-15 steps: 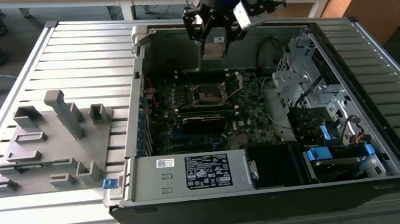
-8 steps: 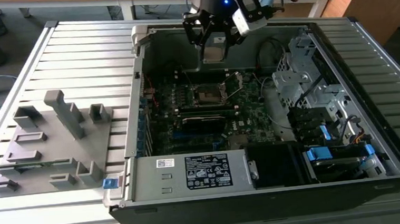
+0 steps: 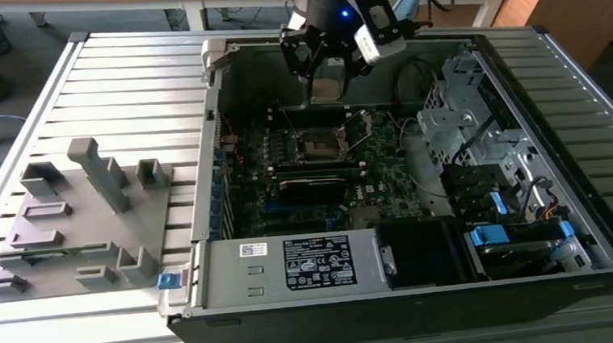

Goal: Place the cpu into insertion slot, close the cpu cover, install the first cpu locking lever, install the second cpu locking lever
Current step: 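Place the cpu into insertion slot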

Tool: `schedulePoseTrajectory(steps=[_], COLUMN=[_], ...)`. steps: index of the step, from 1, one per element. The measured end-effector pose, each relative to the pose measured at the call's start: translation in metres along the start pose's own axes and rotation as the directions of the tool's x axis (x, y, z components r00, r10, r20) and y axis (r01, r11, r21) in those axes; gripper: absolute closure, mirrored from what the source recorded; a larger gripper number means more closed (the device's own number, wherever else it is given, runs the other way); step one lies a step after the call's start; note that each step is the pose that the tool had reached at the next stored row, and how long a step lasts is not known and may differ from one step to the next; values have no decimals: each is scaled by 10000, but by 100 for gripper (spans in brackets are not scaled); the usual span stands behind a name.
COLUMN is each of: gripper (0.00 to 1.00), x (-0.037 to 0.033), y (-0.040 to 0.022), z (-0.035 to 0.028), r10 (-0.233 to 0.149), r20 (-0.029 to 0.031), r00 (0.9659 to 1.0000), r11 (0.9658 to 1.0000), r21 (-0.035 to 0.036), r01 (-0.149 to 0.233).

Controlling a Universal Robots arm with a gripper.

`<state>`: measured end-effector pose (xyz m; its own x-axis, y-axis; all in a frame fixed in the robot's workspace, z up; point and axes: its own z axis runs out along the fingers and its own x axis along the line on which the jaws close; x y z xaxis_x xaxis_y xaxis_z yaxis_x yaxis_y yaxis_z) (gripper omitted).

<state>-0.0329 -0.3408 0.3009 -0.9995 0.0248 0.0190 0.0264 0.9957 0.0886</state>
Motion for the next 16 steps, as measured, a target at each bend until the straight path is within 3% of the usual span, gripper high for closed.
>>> schedulePoseTrajectory(steps=[10, 16], gripper=[46, 46], x=[-1, -2], y=[-1, -7], z=[10, 81], r10=[-1, 0], r20=[1, 0], r00=[10000, 10000], r11=[10000, 10000], r21=[-1, 2], r01=[1, 0])
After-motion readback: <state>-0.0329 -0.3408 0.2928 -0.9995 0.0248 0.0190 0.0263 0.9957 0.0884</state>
